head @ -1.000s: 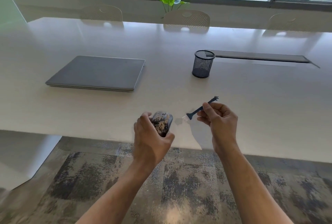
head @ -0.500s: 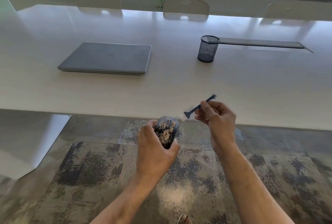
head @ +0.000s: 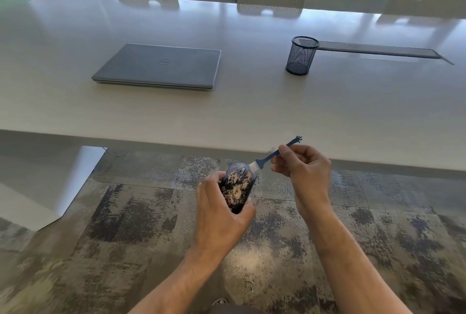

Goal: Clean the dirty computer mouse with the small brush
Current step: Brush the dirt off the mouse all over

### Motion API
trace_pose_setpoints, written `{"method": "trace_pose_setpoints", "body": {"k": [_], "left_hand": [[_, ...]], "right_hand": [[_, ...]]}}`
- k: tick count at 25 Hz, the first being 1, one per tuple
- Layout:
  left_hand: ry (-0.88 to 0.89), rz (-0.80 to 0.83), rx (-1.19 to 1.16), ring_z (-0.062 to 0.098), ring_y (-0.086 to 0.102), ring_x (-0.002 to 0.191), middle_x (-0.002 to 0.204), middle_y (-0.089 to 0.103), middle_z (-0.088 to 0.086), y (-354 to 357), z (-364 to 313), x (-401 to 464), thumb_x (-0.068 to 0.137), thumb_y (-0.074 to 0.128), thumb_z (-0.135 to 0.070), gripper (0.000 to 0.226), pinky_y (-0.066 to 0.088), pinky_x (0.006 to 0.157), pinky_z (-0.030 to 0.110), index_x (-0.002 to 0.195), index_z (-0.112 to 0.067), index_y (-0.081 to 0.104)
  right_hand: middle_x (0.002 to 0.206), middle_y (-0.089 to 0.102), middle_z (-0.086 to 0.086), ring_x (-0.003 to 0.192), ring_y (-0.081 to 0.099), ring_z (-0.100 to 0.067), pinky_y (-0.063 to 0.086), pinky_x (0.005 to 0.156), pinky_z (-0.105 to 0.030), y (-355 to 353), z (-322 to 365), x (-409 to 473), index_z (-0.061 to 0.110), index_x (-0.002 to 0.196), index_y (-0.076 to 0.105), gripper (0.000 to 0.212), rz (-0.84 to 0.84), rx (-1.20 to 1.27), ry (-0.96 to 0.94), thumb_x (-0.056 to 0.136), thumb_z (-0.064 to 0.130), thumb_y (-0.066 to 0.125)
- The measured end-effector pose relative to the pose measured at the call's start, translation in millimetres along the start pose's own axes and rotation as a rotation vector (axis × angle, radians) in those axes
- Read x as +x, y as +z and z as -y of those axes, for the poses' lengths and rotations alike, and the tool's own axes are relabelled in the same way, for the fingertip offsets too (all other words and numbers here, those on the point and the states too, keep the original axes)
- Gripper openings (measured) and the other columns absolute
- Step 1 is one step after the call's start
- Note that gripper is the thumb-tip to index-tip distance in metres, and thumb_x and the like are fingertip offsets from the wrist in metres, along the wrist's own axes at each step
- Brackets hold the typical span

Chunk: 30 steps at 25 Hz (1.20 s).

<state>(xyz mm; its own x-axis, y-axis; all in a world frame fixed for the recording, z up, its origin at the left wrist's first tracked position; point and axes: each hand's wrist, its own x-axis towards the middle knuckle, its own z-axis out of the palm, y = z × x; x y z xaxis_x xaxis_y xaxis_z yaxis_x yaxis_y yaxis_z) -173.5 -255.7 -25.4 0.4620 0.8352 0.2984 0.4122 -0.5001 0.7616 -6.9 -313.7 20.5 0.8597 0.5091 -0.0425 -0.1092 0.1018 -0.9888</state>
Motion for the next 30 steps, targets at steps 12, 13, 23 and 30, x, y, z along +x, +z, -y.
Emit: {"method": "trace_pose_setpoints", "body": {"k": [12,13,23,30], "left_hand": [[-0.047,0.023,0.008,-0.014,0.038,0.104,0.108,0.038,-0.006,13.4,-9.8,-12.8,0.074,0.082,-0.035,0.072,0.041,0.063,0.003,0.125,-0.030,0.032],[-0.045,0.025,0.007,-0.011,0.040,0.102,0.108,0.038,-0.006,13.7,-10.1,-12.2,0.074,0.082,-0.035,0.072,0.039,0.062,0.005,0.125,-0.030,0.032],[-0.061,0.025,-0.039,-0.001,0.046,0.099,0.111,0.038,-0.007,15.4,-3.4,-3.3,0.075,0.080,-0.039,0.070,0.042,0.064,0.007,0.124,-0.035,0.030],[-0.056,0.011,-0.021,-0.007,0.044,0.101,0.110,0.037,-0.008,14.7,1.6,2.4,0.074,0.078,-0.043,0.070,0.041,0.062,0.004,0.124,-0.034,0.031]], "right_hand": [[0.077,0.079,-0.011,0.071,0.077,-0.023,0.062,0.063,-0.028,-25.9,2.2,9.0,0.004,0.092,0.071,0.007,0.012,0.073,0.101,0.092,0.009,0.075],[0.078,0.078,-0.011,0.071,0.077,-0.023,0.062,0.063,-0.028,-24.5,1.1,8.1,0.003,0.093,0.071,0.008,0.031,0.070,0.112,0.092,0.009,0.075],[0.081,0.079,-0.013,0.072,0.077,-0.022,0.062,0.064,-0.027,-21.0,-2.2,5.4,0.002,0.093,0.071,0.008,0.067,0.085,0.138,0.092,0.008,0.075],[0.084,0.078,-0.017,0.073,0.077,-0.023,0.062,0.065,-0.028,-24.1,0.0,5.2,0.003,0.091,0.071,0.007,0.015,0.096,0.131,0.091,0.008,0.076]]}}
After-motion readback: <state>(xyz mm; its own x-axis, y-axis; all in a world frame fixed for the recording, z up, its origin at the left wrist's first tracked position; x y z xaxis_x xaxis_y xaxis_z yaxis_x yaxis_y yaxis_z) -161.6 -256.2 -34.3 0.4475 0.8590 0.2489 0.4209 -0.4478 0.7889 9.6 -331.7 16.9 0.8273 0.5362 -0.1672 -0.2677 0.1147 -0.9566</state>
